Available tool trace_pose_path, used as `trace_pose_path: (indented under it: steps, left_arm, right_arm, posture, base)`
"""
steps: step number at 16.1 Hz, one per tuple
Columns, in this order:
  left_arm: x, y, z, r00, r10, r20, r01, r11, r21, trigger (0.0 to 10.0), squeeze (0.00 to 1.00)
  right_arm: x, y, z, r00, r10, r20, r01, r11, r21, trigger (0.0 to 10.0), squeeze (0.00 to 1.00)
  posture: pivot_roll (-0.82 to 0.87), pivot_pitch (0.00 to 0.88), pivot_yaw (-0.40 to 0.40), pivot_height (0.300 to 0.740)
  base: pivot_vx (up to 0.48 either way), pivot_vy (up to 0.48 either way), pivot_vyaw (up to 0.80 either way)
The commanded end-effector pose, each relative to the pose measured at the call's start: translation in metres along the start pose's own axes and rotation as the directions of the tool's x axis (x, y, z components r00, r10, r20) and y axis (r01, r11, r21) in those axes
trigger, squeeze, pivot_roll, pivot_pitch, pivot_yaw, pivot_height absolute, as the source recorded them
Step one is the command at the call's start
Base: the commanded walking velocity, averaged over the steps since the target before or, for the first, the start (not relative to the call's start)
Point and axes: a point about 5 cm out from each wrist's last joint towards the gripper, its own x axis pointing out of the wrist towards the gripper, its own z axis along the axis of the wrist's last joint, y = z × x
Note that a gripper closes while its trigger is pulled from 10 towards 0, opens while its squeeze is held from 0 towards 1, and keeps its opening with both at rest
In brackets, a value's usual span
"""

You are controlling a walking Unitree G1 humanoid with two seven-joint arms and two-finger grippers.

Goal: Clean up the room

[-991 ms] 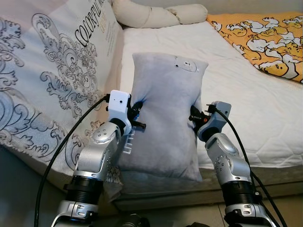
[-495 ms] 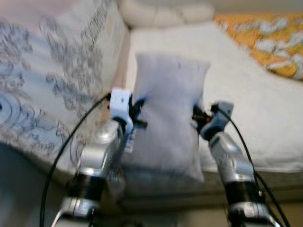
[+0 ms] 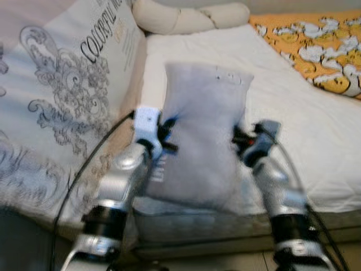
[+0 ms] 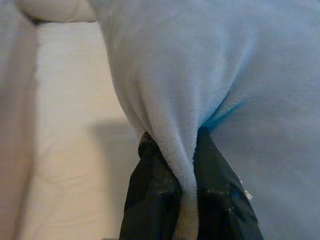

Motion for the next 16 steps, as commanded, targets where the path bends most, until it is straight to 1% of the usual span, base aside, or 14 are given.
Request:
trace_pose_path:
  steps: [1, 3, 5, 6, 9, 11, 13, 14, 15, 16]
  left_arm:
    - [0.000, 0.003, 0.009, 0.999, 0.023, 0.047, -0.023, 1.000, 0.007, 10.0, 0.00]
    - [0.001, 0.002, 0.009, 0.999, 0.021, 0.047, -0.022, 1.000, 0.007, 10.0, 0.00]
    - [0.001, 0.002, 0.010, 0.999, 0.021, 0.047, -0.021, 1.000, 0.007, 10.0, 0.00]
    - [0.001, 0.002, 0.010, 0.999, 0.021, 0.046, -0.021, 1.000, 0.007, 10.0, 0.00]
    - [0.002, 0.003, 0.010, 0.999, 0.021, 0.045, -0.021, 1.000, 0.010, 10.0, 0.00]
    - [0.002, 0.003, 0.010, 0.999, 0.024, 0.043, -0.024, 1.000, 0.011, 10.0, 0.00]
    - [0.002, 0.006, 0.008, 0.999, 0.040, 0.029, -0.040, 0.999, 0.021, 10.0, 0.00]
    - [0.002, 0.007, 0.007, 0.999, 0.047, 0.025, -0.048, 0.998, 0.030, 10.0, 0.00]
    - [0.005, 0.010, 0.007, 0.998, 0.054, 0.019, -0.055, 0.996, 0.071, 10.0, 0.00]
    - [0.007, 0.012, 0.008, 0.998, 0.059, 0.022, -0.061, 0.994, 0.096, 10.0, 0.00]
  right_arm:
    - [-0.001, -0.007, 0.007, 0.999, -0.024, 0.021, 0.024, 1.000, -0.018, 10.0, 0.00]
    - [-0.001, -0.008, 0.006, 1.000, -0.026, 0.011, 0.026, 0.999, -0.020, 10.0, 0.00]
    - [-0.001, -0.008, 0.004, 1.000, -0.024, 0.001, 0.024, 0.999, -0.043, 10.0, 0.00]
    - [-0.001, -0.009, 0.003, 0.999, -0.034, 0.004, 0.034, 0.999, -0.024, 10.0, 0.00]
    - [0.000, -0.012, 0.004, 0.998, -0.055, 0.008, 0.055, 0.998, 0.015, 10.0, 0.00]
    - [-0.001, -0.011, 0.002, 0.999, -0.035, -0.003, 0.035, 0.999, 0.015, 10.0, 0.00]
    - [-0.001, -0.011, -0.001, 0.999, -0.026, -0.022, 0.027, 0.999, 0.043, 10.0, 0.00]
    - [-0.002, -0.016, -0.002, 0.998, -0.065, -0.022, 0.066, 0.998, 0.012, 10.0, 0.82]
    - [-0.003, -0.027, -0.001, 0.989, -0.147, 0.005, 0.147, 0.985, -0.089, 10.0, 1.00]
    - [-0.005, -0.034, -0.003, 0.986, -0.168, 0.009, 0.168, 0.979, -0.116, 10.0, 1.00]
  posture:
    - [0.00, 0.000, 0.076, 0.740]
    - [0.00, 0.000, 0.076, 0.740]
    - [0.00, 0.000, 0.079, 0.740]
    - [0.00, 0.000, 0.080, 0.740]
    - [0.00, 0.000, 0.081, 0.740]
    - [0.00, 0.000, 0.082, 0.740]
    - [0.00, 0.000, 0.083, 0.740]
    - [-0.01, 0.000, 0.086, 0.740]
    - [-0.01, 0.000, 0.091, 0.740]
    - [-0.02, 0.000, 0.093, 0.740]
  base:
    - [0.285, 0.000, 0.00]
    - [0.287, 0.000, 0.00]
    - [0.285, 0.000, 0.80]
    - [0.289, 0.000, 0.80]
    - [0.285, 0.000, 0.00]
    - [0.289, 0.000, 0.00]
    - [0.141, 0.000, 0.00]
    - [0.000, 0.000, 0.00]
    - [0.000, 0.000, 0.00]
    - [0.000, 0.000, 0.00]
